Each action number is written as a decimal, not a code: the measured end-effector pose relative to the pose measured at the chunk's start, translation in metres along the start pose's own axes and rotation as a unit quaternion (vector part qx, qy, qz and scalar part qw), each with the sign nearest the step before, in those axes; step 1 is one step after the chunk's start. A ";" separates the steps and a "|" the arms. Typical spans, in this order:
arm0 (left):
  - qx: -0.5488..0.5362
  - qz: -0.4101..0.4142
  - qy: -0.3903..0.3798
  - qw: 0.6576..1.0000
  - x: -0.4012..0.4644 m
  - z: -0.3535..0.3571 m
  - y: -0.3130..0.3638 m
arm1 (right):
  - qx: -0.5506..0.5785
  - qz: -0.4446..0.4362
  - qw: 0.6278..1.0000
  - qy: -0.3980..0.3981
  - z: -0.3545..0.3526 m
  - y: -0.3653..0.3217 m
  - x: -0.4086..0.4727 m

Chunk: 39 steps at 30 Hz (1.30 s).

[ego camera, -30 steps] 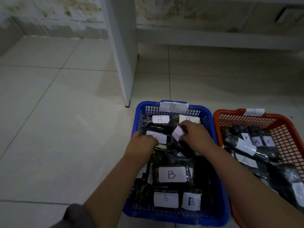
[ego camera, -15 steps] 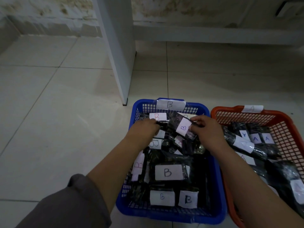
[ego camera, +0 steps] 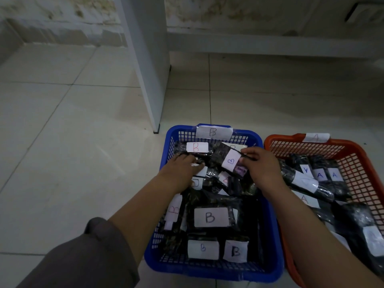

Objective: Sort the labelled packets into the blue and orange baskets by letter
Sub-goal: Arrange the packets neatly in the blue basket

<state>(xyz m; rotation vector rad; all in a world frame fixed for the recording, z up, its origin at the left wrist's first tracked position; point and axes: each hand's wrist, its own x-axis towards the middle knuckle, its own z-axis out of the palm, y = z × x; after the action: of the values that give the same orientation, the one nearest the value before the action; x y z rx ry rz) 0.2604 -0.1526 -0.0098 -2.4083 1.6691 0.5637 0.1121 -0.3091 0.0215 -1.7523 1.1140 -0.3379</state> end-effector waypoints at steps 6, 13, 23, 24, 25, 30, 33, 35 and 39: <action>-0.047 -0.032 -0.065 0.996 0.001 -0.003 0.001 | 0.110 0.032 0.992 0.045 -0.020 0.003 -0.004; -0.243 -0.031 0.046 0.969 0.000 -0.011 -0.002 | 0.124 0.005 0.992 0.034 -0.029 0.009 -0.020; -0.095 -0.038 0.024 0.995 -0.002 -0.014 0.013 | 0.140 0.024 0.989 0.038 -0.018 0.007 -0.040; -0.111 -0.043 0.034 0.992 -0.009 -0.015 0.013 | 0.152 0.032 0.987 0.036 -0.018 0.004 -0.044; -0.136 -0.053 0.047 0.988 -0.018 -0.016 0.013 | 0.165 0.043 0.985 0.029 -0.019 0.001 -0.048; -0.343 -0.090 0.146 0.924 -0.065 -0.022 0.029 | 0.224 0.094 0.970 0.002 -0.023 -0.013 -0.072; -0.511 -0.106 0.199 0.830 -0.085 -0.035 0.054 | 0.230 0.096 0.968 -0.017 -0.026 -0.022 -0.087; -0.624 -0.125 0.204 0.744 -0.093 -0.039 0.068 | 0.239 0.094 0.966 -0.022 -0.027 -0.030 -0.093; -0.711 -0.180 0.156 0.662 -0.096 -0.053 0.087 | 0.243 0.096 0.964 -0.055 -0.013 -0.039 -0.099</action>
<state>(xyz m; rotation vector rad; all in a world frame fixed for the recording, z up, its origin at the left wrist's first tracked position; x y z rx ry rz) 0.1617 -0.1192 0.0837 -3.8211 0.5440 2.0316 0.0701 -0.2339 0.0857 -1.2063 1.0095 -0.3552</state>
